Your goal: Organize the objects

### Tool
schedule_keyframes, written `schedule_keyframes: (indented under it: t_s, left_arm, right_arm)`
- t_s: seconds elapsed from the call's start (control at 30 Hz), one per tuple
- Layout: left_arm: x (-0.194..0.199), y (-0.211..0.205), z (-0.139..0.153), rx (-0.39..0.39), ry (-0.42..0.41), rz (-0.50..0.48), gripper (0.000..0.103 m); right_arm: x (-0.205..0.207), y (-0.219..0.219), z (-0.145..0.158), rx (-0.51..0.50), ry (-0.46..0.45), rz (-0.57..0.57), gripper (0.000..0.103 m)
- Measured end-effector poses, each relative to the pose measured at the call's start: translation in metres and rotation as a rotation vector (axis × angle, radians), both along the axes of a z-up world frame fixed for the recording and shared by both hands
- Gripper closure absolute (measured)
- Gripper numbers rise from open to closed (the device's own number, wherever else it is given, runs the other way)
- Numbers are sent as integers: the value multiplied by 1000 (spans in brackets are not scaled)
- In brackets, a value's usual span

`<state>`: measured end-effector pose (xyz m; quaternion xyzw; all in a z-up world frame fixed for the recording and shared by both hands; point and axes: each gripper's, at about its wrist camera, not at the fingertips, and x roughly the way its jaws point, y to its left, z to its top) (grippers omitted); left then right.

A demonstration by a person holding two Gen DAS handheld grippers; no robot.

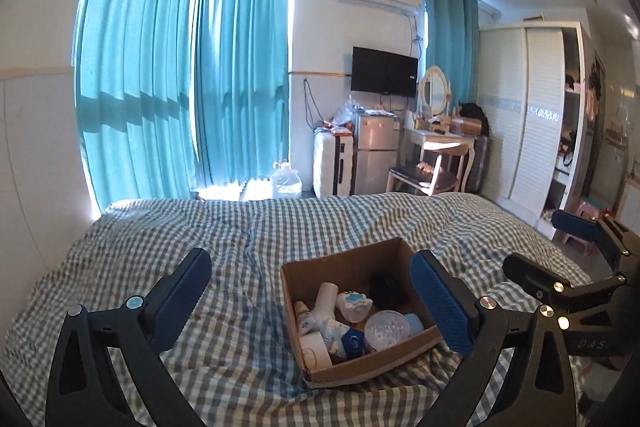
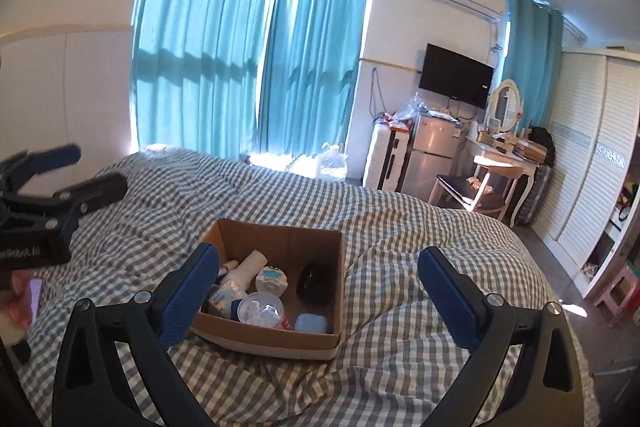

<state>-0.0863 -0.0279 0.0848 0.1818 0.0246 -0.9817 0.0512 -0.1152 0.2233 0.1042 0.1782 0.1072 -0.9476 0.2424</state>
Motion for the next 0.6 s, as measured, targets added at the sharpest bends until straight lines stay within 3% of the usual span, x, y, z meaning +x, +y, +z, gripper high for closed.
schedule_keyframes:
  t_s: [0.23,0.4,0.6]
  left_arm:
    - [9,3,-34,-18,-38,32,0]
    - [17,0,-52,32,-65,53,0]
    - [24,2,-65,22,-88,62,0]
  right_arm:
    - [-1,1,-34,-13,-66,-41,3]
    - [6,8,-50,-36,-73,-64,3]
    - [11,10,-59,-20,-48,-85,2]
